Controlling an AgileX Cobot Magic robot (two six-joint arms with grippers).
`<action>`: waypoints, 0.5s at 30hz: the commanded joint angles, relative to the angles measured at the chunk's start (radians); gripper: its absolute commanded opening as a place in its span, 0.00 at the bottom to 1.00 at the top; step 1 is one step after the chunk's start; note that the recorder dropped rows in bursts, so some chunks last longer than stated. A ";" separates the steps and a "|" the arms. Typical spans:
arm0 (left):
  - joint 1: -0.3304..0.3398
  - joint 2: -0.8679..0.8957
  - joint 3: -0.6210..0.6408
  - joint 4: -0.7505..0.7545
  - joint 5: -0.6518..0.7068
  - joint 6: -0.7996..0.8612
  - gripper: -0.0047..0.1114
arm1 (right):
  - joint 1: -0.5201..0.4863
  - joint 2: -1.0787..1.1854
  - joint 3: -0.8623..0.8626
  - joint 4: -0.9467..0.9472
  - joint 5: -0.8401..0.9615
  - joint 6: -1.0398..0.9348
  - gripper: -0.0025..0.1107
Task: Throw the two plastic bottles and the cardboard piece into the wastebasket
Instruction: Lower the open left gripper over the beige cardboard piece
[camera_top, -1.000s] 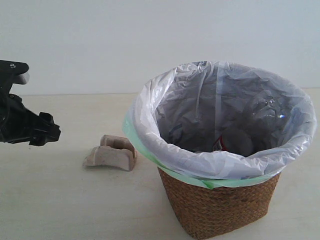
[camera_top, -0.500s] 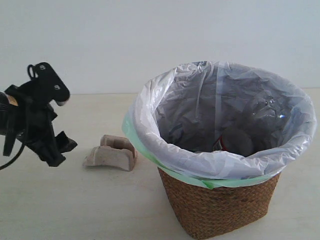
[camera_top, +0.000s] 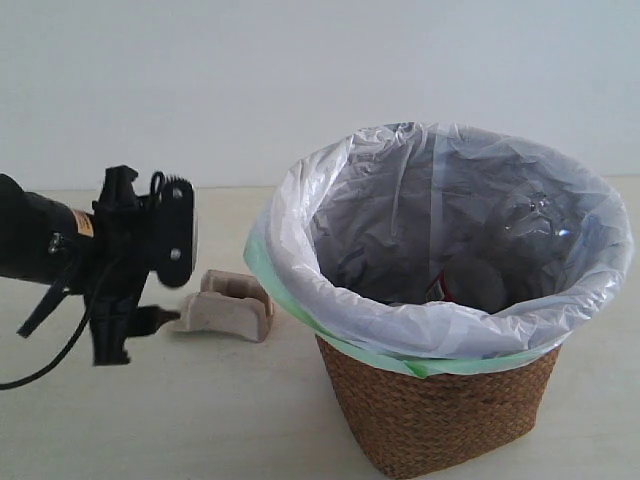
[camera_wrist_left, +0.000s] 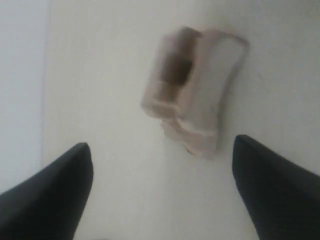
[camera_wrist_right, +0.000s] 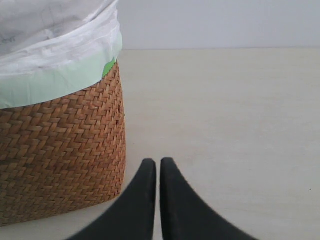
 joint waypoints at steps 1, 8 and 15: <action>-0.005 0.002 -0.004 0.028 0.118 0.159 0.65 | -0.006 -0.004 -0.001 -0.007 -0.004 -0.004 0.02; -0.023 0.002 -0.004 -0.136 0.116 0.168 0.65 | -0.006 -0.004 -0.001 -0.007 -0.004 -0.004 0.02; -0.022 0.002 -0.004 -0.361 0.113 0.147 0.65 | -0.006 -0.004 -0.001 -0.007 -0.004 -0.004 0.02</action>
